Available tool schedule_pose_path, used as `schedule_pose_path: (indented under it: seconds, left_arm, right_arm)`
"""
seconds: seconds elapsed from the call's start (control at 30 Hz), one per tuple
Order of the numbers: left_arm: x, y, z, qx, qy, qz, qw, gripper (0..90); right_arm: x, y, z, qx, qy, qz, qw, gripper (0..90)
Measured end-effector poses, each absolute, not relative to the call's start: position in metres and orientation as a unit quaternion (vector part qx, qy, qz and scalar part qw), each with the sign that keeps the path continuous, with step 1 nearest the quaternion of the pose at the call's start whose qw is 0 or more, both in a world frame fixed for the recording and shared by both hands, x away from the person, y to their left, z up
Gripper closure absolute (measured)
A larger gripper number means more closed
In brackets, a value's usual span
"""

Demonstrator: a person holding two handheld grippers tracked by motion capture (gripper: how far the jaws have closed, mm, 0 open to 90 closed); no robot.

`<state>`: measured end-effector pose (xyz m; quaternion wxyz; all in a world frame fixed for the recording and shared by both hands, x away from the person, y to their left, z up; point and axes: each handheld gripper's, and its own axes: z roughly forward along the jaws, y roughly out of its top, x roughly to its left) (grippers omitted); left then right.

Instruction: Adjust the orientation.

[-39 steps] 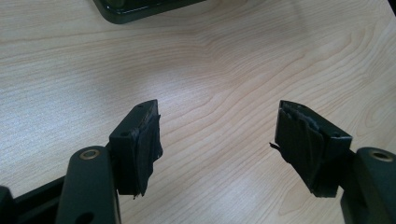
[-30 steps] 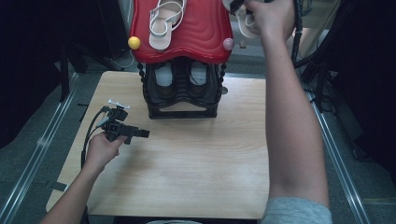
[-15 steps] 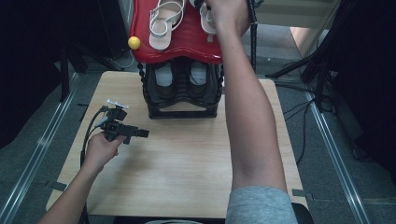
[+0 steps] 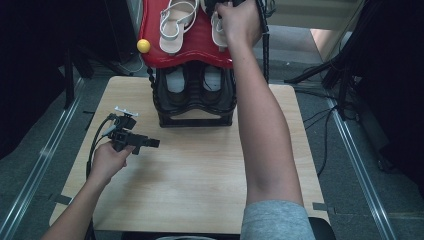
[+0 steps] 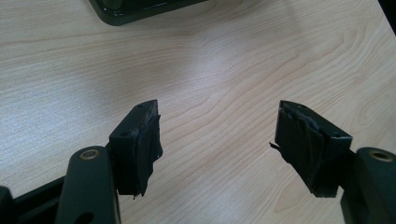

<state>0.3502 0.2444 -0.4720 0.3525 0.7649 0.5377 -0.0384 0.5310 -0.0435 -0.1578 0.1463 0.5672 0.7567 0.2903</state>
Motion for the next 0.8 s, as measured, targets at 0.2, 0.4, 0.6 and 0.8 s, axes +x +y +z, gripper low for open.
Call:
schedule_pose_path:
  seconds: [0.2,0.4,0.6,0.8]
  left_arm:
    - [0.350,0.246,-0.472,0.766,0.537,-0.036,0.352,31.5]
    - [0.350,0.245,-0.472,0.767,0.536,-0.037,0.351,31.5]
    - [0.350,0.245,-0.472,0.765,0.538,-0.036,0.352,31.5]
    - [0.350,0.247,-0.472,0.764,0.539,-0.036,0.352,31.5]
  right_arm:
    - [0.532,-0.043,-0.166,0.563,0.760,0.289,0.148,28.7]
    - [0.533,-0.044,-0.168,0.554,0.769,0.287,0.135,22.1]
    - [0.531,-0.045,-0.164,0.552,0.768,0.293,0.137,17.0]
    - [0.529,-0.046,-0.156,0.544,0.771,0.299,0.143,16.5]
